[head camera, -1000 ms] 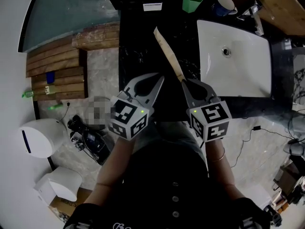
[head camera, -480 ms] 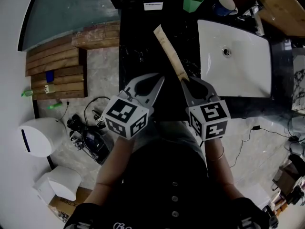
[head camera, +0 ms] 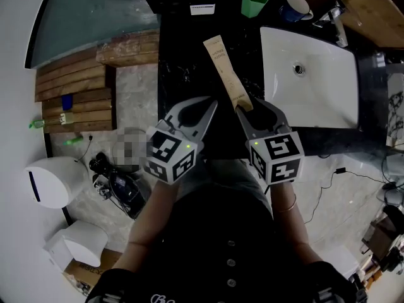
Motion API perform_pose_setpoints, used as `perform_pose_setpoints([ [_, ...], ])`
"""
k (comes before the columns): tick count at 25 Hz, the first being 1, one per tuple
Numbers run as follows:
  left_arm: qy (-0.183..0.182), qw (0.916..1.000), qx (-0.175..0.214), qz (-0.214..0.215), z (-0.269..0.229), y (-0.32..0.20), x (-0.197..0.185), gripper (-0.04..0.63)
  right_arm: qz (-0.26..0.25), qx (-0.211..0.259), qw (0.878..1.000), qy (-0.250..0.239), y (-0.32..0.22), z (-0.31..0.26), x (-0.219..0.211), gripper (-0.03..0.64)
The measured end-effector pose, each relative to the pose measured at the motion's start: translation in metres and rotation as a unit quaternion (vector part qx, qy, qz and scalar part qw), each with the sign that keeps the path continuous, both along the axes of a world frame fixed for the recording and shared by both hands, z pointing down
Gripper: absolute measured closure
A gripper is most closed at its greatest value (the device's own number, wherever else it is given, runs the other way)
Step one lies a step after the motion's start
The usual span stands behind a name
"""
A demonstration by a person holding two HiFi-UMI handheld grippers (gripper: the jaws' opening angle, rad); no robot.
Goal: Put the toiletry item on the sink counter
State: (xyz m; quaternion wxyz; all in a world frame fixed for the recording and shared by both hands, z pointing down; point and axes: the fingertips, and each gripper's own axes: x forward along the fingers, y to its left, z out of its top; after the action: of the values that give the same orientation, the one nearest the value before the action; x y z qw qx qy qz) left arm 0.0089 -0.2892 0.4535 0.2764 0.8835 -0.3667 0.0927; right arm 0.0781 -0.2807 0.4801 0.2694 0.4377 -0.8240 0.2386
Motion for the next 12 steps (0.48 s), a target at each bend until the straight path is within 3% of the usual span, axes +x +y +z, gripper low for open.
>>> perform_pose_setpoints([
  [12, 0.003, 0.9991, 0.041, 0.000, -0.030, 0.002, 0.004, 0.583, -0.001, 0.061, 0.998, -0.028, -0.003, -0.043, -0.004, 0.454],
])
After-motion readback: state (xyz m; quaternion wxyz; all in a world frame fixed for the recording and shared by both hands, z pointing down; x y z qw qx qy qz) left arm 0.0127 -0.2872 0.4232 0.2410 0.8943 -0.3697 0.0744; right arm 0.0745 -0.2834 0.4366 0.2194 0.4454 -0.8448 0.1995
